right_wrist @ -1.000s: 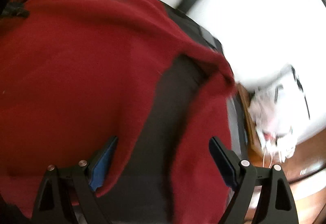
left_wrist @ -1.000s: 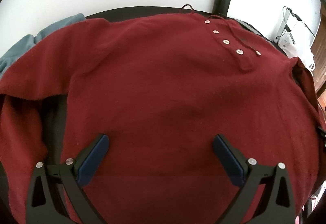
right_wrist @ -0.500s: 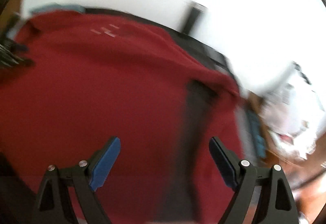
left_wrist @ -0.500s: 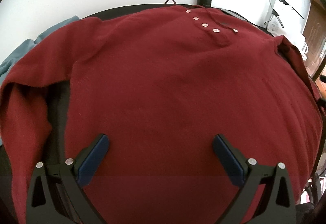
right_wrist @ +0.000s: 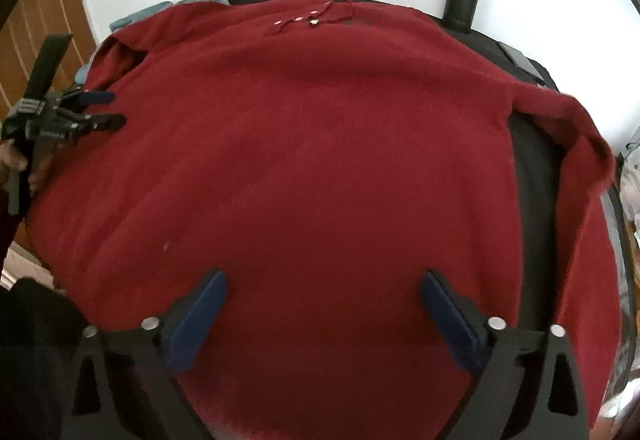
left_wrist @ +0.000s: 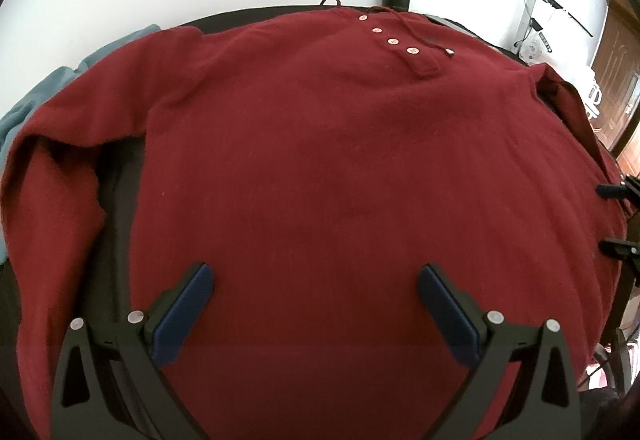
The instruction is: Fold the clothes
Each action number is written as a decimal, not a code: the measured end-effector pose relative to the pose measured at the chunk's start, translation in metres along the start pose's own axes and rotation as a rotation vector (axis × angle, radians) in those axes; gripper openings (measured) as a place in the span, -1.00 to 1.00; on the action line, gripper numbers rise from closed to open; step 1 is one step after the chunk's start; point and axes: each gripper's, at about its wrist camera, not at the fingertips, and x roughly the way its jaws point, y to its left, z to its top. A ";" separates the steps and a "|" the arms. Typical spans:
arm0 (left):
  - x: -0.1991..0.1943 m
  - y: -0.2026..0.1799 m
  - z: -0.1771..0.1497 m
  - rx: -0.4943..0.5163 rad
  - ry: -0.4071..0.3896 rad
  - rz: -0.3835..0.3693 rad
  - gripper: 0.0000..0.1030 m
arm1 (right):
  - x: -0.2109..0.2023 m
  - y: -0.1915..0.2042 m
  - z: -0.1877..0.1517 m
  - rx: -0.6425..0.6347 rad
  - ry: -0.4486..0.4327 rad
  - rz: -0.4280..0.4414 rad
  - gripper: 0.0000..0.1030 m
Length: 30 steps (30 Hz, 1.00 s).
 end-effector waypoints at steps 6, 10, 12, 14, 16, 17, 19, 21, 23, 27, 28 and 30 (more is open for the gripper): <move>-0.010 -0.002 -0.014 0.009 -0.001 -0.006 0.99 | -0.009 -0.006 -0.005 0.011 0.019 -0.009 0.98; -0.007 0.002 -0.005 -0.006 0.016 -0.028 0.99 | -0.006 -0.006 0.000 0.006 0.053 -0.009 0.99; -0.006 0.005 0.005 -0.042 0.037 -0.069 0.99 | -0.004 -0.006 0.008 0.004 0.090 -0.013 0.98; -0.009 0.009 0.022 -0.078 0.040 -0.105 0.99 | -0.005 -0.007 0.020 0.002 0.098 -0.039 0.98; -0.013 0.012 0.041 -0.109 0.033 -0.128 0.99 | -0.014 -0.009 0.042 0.007 0.047 -0.046 0.98; -0.016 0.012 0.052 -0.110 0.019 -0.126 0.99 | -0.019 -0.011 0.053 0.014 0.018 -0.040 0.98; -0.022 0.009 0.076 -0.100 -0.017 -0.110 0.99 | -0.029 -0.014 0.075 0.030 -0.039 -0.027 0.98; -0.023 0.008 0.099 -0.099 -0.038 -0.106 0.99 | -0.033 -0.021 0.102 0.069 -0.088 -0.002 0.98; -0.018 0.008 0.120 -0.109 -0.044 -0.116 0.99 | -0.034 -0.029 0.131 0.117 -0.132 0.029 0.98; 0.013 0.002 0.155 -0.152 -0.027 -0.083 0.99 | -0.023 -0.044 0.174 0.215 -0.180 0.068 0.98; 0.023 0.003 0.162 -0.166 -0.020 -0.070 0.99 | -0.017 -0.048 0.183 0.231 -0.186 0.067 0.98; 0.044 0.006 0.168 -0.200 -0.005 -0.032 0.99 | 0.000 -0.052 0.197 0.235 -0.188 0.050 0.98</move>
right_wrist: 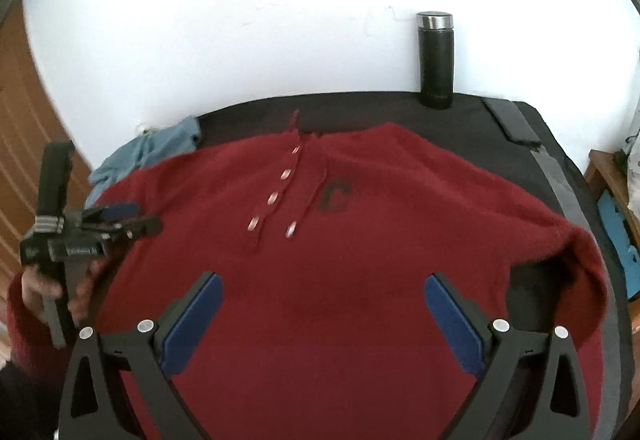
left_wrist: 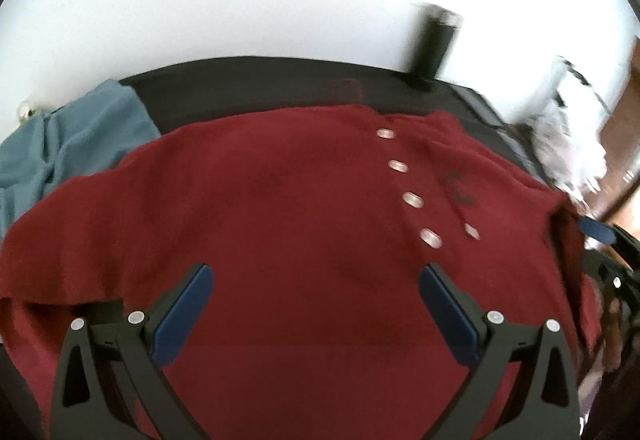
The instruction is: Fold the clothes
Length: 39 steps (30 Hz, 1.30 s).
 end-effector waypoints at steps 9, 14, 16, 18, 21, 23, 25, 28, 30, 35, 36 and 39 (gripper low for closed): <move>0.064 0.029 -0.008 -0.029 0.014 0.140 0.99 | 0.104 -0.007 -0.018 -0.055 0.161 -0.064 0.98; 0.058 0.024 -0.013 -0.007 -0.004 0.160 0.99 | 0.102 -0.010 -0.045 -0.153 0.167 -0.119 1.00; 0.056 0.023 -0.013 -0.006 -0.004 0.162 0.99 | 0.098 -0.012 -0.053 -0.151 0.144 -0.119 1.00; 0.054 0.023 -0.014 -0.007 -0.005 0.160 0.99 | 0.098 -0.013 -0.055 -0.146 0.137 -0.121 1.00; 0.050 0.022 -0.015 -0.007 -0.006 0.160 0.99 | 0.100 -0.013 -0.057 -0.146 0.134 -0.121 1.00; 0.048 0.022 -0.016 -0.007 -0.006 0.160 0.99 | 0.100 -0.013 -0.057 -0.145 0.132 -0.120 1.00; 0.046 0.021 -0.016 -0.008 -0.006 0.159 0.99 | 0.094 -0.011 -0.055 -0.145 0.131 -0.121 1.00; 0.043 0.020 -0.018 -0.012 -0.008 0.155 0.99 | 0.091 -0.009 -0.054 -0.140 0.130 -0.129 1.00; 0.045 0.025 -0.019 -0.014 -0.009 0.152 0.99 | 0.086 -0.009 -0.059 -0.127 0.130 -0.141 1.00; 0.044 0.030 -0.024 -0.016 -0.008 0.157 0.99 | 0.072 -0.009 -0.073 -0.111 0.125 -0.151 1.00; 0.044 0.031 -0.025 -0.016 -0.008 0.158 0.99 | 0.071 -0.009 -0.074 -0.110 0.124 -0.152 1.00; 0.044 0.030 -0.025 -0.017 -0.008 0.159 0.99 | 0.071 -0.010 -0.074 -0.109 0.123 -0.152 1.00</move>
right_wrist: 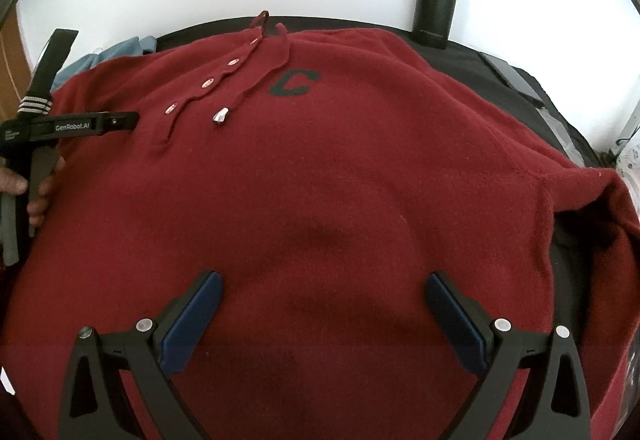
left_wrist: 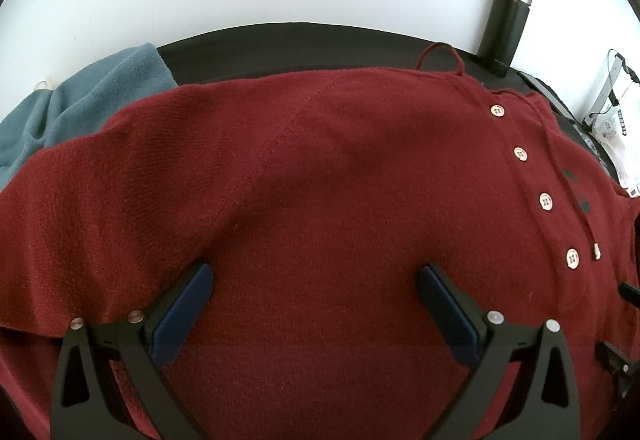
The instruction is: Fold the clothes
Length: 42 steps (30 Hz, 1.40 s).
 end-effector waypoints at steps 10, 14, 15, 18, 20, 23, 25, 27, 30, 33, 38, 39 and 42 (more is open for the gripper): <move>0.003 -0.004 0.002 -0.003 0.000 0.002 0.99 | -0.002 0.001 -0.002 0.008 0.001 -0.014 1.00; 0.004 -0.007 0.004 -0.002 0.001 0.007 0.99 | -0.005 0.002 -0.005 0.018 -0.003 -0.025 1.00; 0.005 -0.007 0.004 -0.001 0.002 0.008 0.99 | -0.005 0.002 -0.005 0.023 -0.003 -0.028 1.00; 0.006 -0.009 0.005 -0.001 0.002 0.009 0.99 | -0.005 0.003 -0.004 0.029 -0.003 -0.029 1.00; 0.006 -0.009 0.006 0.000 0.002 0.009 0.99 | -0.004 0.002 -0.003 0.028 -0.003 -0.025 1.00; 0.007 -0.008 0.006 0.002 0.002 0.008 0.99 | -0.005 0.002 -0.003 0.029 -0.004 -0.027 1.00; 0.007 -0.009 0.007 0.001 0.002 0.008 0.99 | -0.005 0.002 -0.003 0.037 -0.004 -0.033 1.00; 0.007 -0.008 0.007 -0.001 0.001 0.005 0.99 | -0.006 0.003 -0.004 0.050 -0.005 -0.048 1.00; 0.006 -0.007 0.006 -0.004 0.000 0.003 0.99 | -0.015 0.005 -0.010 0.084 -0.023 -0.084 0.99; 0.006 -0.007 0.005 -0.004 0.000 0.005 0.99 | -0.039 0.003 -0.025 0.111 -0.092 -0.116 0.99; 0.006 -0.008 0.005 -0.004 0.000 0.007 0.99 | -0.081 -0.023 -0.062 0.169 -0.180 -0.293 0.99; 0.005 -0.007 0.005 -0.004 0.000 0.007 0.99 | -0.086 -0.031 -0.071 0.193 -0.182 -0.322 0.99; 0.005 -0.008 0.005 -0.003 0.001 0.008 0.99 | -0.101 -0.055 -0.094 0.257 -0.185 -0.406 0.99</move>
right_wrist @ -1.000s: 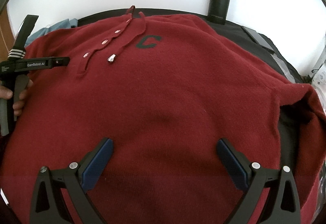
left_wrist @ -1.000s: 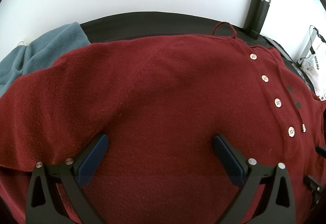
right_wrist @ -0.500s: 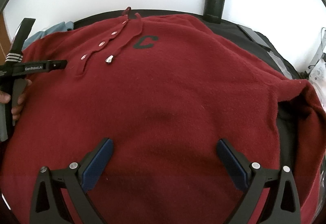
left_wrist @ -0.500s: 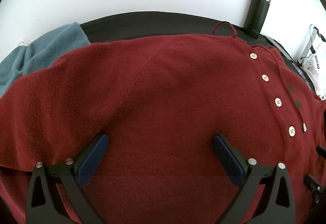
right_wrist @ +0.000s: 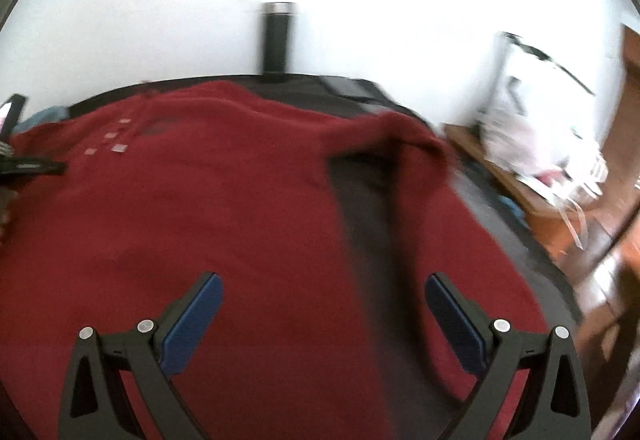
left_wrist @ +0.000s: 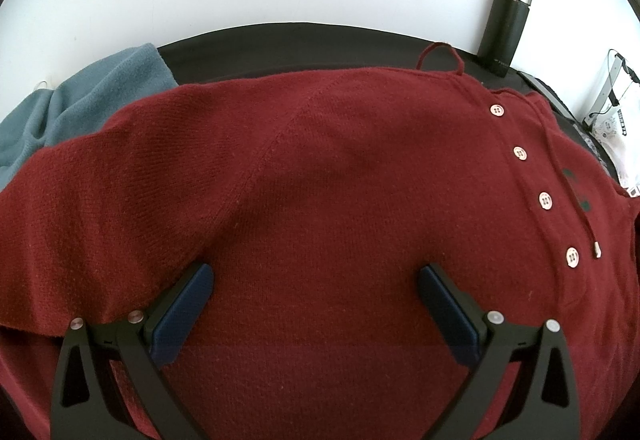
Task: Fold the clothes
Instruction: 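Grasp the cardigan's sleeve edge with the right gripper and lift it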
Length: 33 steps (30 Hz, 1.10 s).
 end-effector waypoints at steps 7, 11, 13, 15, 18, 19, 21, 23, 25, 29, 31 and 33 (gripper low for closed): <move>0.001 0.000 0.001 0.004 0.001 0.004 0.99 | -0.003 -0.037 -0.026 0.037 0.017 -0.072 0.86; 0.001 0.001 0.002 0.002 0.001 0.002 0.99 | 0.007 -0.054 -0.031 0.091 0.043 -0.064 0.41; 0.001 0.001 0.002 0.003 0.001 0.002 0.99 | 0.012 -0.063 -0.033 0.113 0.060 -0.066 0.27; 0.002 0.001 0.003 0.003 0.002 0.002 0.99 | 0.013 -0.066 -0.033 0.117 0.062 -0.061 0.26; 0.002 -0.001 0.003 0.003 0.002 0.004 0.99 | 0.017 -0.073 -0.034 0.117 0.063 -0.070 0.26; 0.002 -0.001 0.003 0.004 0.002 0.004 0.99 | 0.018 -0.076 -0.035 0.120 0.059 -0.068 0.21; 0.003 0.000 0.003 0.005 0.003 0.004 0.99 | 0.018 -0.079 -0.037 0.131 0.048 -0.060 0.08; 0.003 0.000 0.004 0.007 0.003 0.004 0.99 | 0.019 -0.081 -0.037 0.133 0.044 -0.063 -0.20; 0.003 0.000 0.004 0.007 0.003 0.005 0.99 | 0.019 -0.081 -0.035 0.127 0.039 -0.095 -0.40; 0.004 0.000 0.004 0.007 0.003 0.004 0.99 | 0.019 -0.084 -0.029 0.113 0.021 -0.183 -0.72; 0.004 0.000 0.004 0.007 0.003 0.004 0.99 | 0.015 -0.091 -0.022 0.114 -0.015 -0.257 -0.75; 0.004 0.000 0.004 0.008 0.003 0.004 0.99 | 0.011 -0.098 -0.014 0.114 -0.052 -0.330 -0.77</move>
